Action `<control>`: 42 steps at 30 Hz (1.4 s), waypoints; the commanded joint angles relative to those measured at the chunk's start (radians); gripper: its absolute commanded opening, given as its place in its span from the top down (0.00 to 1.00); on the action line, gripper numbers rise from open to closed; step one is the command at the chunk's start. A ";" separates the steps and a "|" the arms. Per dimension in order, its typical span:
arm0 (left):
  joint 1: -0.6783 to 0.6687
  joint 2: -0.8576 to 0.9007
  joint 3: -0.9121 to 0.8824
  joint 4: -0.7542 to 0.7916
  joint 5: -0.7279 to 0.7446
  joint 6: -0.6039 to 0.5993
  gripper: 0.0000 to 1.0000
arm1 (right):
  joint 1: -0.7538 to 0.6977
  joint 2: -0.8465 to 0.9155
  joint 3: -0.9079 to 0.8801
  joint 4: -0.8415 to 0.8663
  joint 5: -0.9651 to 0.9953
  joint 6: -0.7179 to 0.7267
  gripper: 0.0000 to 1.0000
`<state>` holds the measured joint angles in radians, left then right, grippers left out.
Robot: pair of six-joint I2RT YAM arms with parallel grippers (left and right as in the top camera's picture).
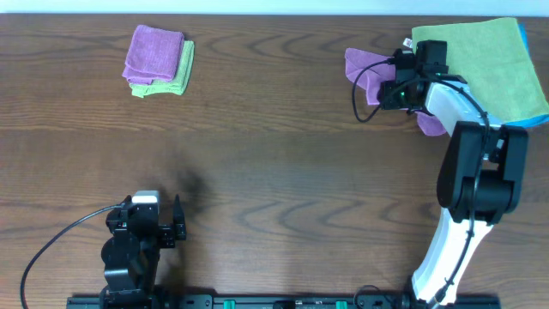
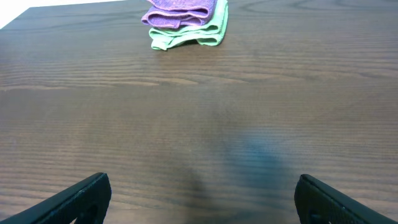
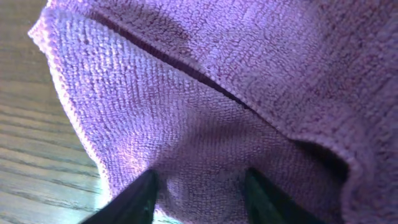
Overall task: Fold the cloth
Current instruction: 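Grasp the purple cloth edge with the right gripper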
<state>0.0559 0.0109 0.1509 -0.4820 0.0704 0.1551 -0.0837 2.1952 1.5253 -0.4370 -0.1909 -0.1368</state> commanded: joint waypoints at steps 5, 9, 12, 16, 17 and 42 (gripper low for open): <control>-0.004 -0.007 -0.014 -0.008 -0.010 0.010 0.05 | 0.008 0.020 0.014 -0.023 -0.026 0.000 0.13; -0.004 -0.007 -0.014 -0.008 -0.010 0.010 0.05 | 0.029 0.020 0.014 -0.051 -0.049 -0.046 0.14; -0.004 -0.007 -0.014 -0.008 -0.010 0.010 0.05 | 0.062 0.020 0.014 -0.056 0.018 -0.056 0.14; -0.004 -0.007 -0.014 -0.008 -0.010 0.010 0.05 | 0.103 0.020 0.014 -0.053 0.107 -0.064 0.15; -0.004 -0.007 -0.014 -0.008 -0.010 0.010 0.05 | 0.111 0.020 0.014 -0.053 0.123 -0.066 0.15; -0.004 -0.007 -0.014 -0.008 -0.010 0.010 0.04 | 0.153 0.015 0.016 -0.040 0.207 -0.089 0.99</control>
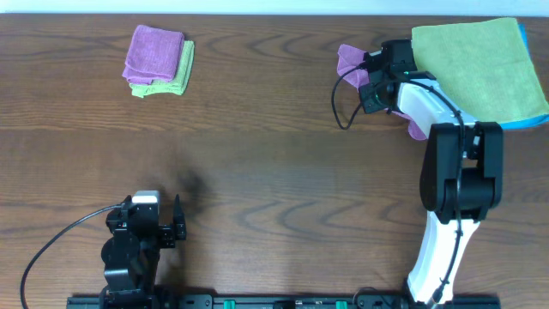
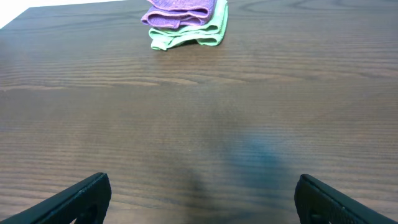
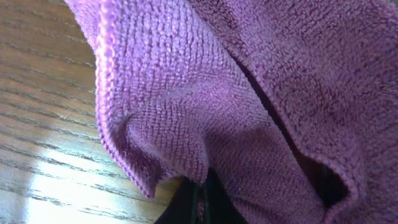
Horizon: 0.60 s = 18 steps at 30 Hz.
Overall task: Fold the cloth
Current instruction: 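Grasp the purple cloth edge with the right gripper, then lift and carry the purple cloth to the table center, right gripper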
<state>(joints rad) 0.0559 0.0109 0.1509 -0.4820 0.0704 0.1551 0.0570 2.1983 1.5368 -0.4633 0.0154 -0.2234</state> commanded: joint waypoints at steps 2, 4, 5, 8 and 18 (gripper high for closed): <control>-0.004 -0.007 -0.014 -0.008 -0.010 0.010 0.05 | 0.016 0.000 0.005 -0.031 0.004 -0.003 0.99; -0.004 -0.007 -0.014 -0.008 -0.010 0.010 0.05 | 0.024 -0.023 0.005 -0.051 0.004 -0.003 0.99; -0.004 -0.007 -0.014 -0.008 -0.010 0.010 0.05 | 0.026 -0.037 0.005 -0.060 0.003 -0.003 0.99; -0.004 -0.007 -0.014 -0.008 -0.010 0.010 0.05 | 0.038 -0.091 0.005 -0.090 0.003 -0.003 0.99; -0.004 -0.007 -0.014 -0.008 -0.010 0.010 0.05 | 0.069 -0.253 0.005 -0.231 0.003 -0.003 0.99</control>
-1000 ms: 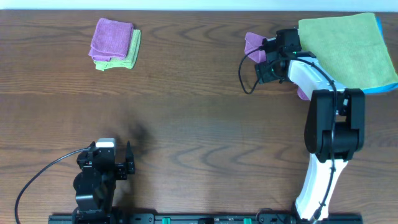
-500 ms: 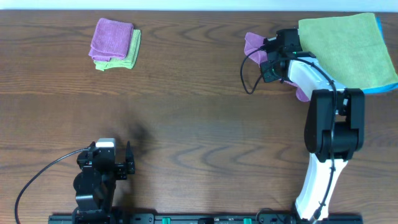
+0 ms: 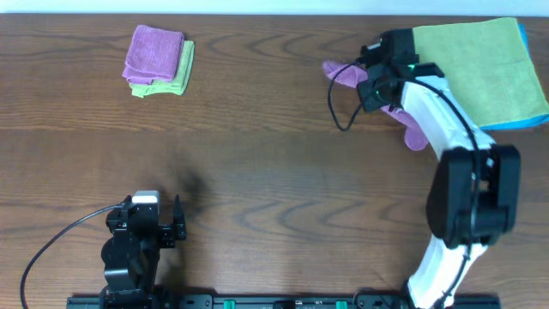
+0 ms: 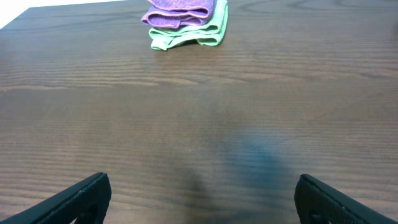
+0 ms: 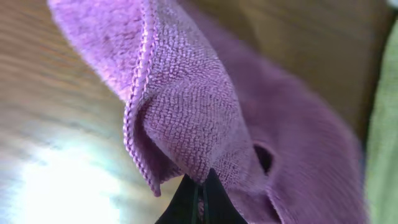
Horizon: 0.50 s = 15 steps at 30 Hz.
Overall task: Fold the cloth
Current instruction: 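Lift and carry the purple cloth to the table center, right gripper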
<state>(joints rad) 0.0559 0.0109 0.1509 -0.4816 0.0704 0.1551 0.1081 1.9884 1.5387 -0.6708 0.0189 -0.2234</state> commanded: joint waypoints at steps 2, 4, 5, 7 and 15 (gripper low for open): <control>-0.004 -0.007 -0.014 -0.008 -0.010 0.010 0.05 | 0.029 -0.068 0.003 -0.056 -0.006 -0.004 0.99; -0.004 -0.007 -0.014 -0.008 -0.010 0.010 0.05 | 0.043 -0.092 0.003 -0.095 -0.043 -0.024 0.99; -0.004 -0.007 -0.014 -0.008 -0.010 0.010 0.05 | 0.050 -0.101 0.003 -0.112 -0.061 -0.025 0.99; -0.004 -0.007 -0.014 -0.008 -0.010 0.010 0.05 | 0.072 -0.124 0.003 -0.159 -0.117 -0.026 0.99; -0.004 -0.007 -0.014 -0.008 -0.010 0.010 0.04 | 0.252 -0.177 0.003 -0.325 -0.311 -0.029 0.99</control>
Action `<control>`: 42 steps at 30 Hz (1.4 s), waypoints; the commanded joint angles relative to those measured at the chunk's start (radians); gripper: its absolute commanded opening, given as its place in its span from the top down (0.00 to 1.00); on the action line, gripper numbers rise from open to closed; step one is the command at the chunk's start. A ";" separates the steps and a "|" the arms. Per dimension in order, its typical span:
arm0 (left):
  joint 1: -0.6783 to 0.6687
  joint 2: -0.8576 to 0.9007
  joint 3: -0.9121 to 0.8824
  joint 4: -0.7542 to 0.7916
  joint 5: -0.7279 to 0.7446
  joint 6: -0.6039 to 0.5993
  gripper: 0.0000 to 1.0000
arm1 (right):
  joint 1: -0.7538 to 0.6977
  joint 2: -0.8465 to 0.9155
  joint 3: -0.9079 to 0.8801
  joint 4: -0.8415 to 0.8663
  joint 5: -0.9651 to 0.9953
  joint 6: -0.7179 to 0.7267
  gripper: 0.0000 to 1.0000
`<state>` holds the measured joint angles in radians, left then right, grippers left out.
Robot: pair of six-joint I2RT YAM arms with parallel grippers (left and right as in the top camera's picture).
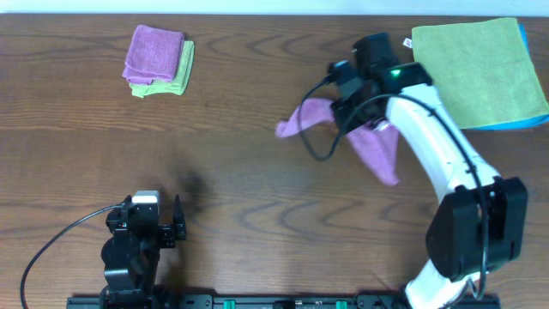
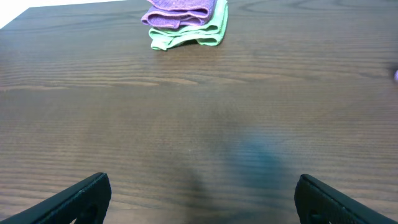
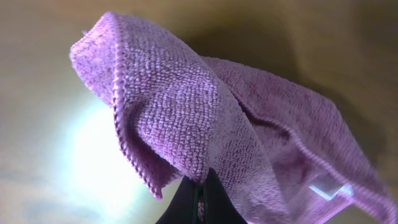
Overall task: Fold the cloth
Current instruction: 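Lift and carry the purple cloth to the table center, right gripper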
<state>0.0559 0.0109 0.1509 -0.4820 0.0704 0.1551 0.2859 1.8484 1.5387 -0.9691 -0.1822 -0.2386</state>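
Observation:
A purple cloth [image 1: 377,148] hangs crumpled from my right gripper [image 1: 340,110], which is shut on its edge over the right middle of the table. One corner of the cloth sticks out to the left. In the right wrist view the cloth [image 3: 205,124] fills the frame, pinched between the closed black fingers [image 3: 200,199] at the bottom, lifted off the wood. My left gripper [image 2: 202,199] stands open and low near the table's front left, nothing between its fingers.
A folded purple cloth on a folded green one [image 1: 157,60] lies at the back left, also seen as a stack [image 2: 185,22] in the left wrist view. A flat green cloth [image 1: 482,67] over a blue one lies at the back right corner.
My right gripper has moved left and toward the front with the purple cloth, which now hangs clear of the green cloth. The left arm has not moved.
My right gripper was open against the purple cloth beside the green one at the back right. Then it was shut on the cloth's edge. Then it held the cloth further left, and now the cloth hangs over the table's right middle.

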 commanded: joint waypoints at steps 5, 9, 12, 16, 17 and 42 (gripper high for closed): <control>-0.004 -0.007 -0.014 -0.008 -0.010 0.010 0.05 | 0.236 -0.059 0.003 -0.055 -0.114 -0.014 0.99; -0.004 -0.007 -0.014 -0.008 -0.010 0.010 0.05 | 0.320 -0.062 0.003 -0.031 -0.105 -0.014 0.99; -0.004 -0.007 -0.014 -0.008 -0.010 0.010 0.05 | 0.344 -0.060 0.003 0.016 -0.045 -0.014 0.99; -0.004 -0.007 -0.014 -0.008 -0.010 0.010 0.05 | 0.330 -0.041 0.003 0.148 0.030 -0.014 0.22; -0.004 -0.007 -0.014 -0.008 -0.010 0.010 0.05 | 0.325 -0.036 0.003 0.180 0.049 -0.013 0.16; -0.004 -0.007 -0.014 -0.008 -0.010 0.010 0.05 | 0.220 0.070 -0.005 -0.145 -0.125 -0.321 0.20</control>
<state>0.0559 0.0109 0.1509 -0.4820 0.0704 0.1555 0.4923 1.8820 1.5372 -1.1065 -0.2718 -0.5098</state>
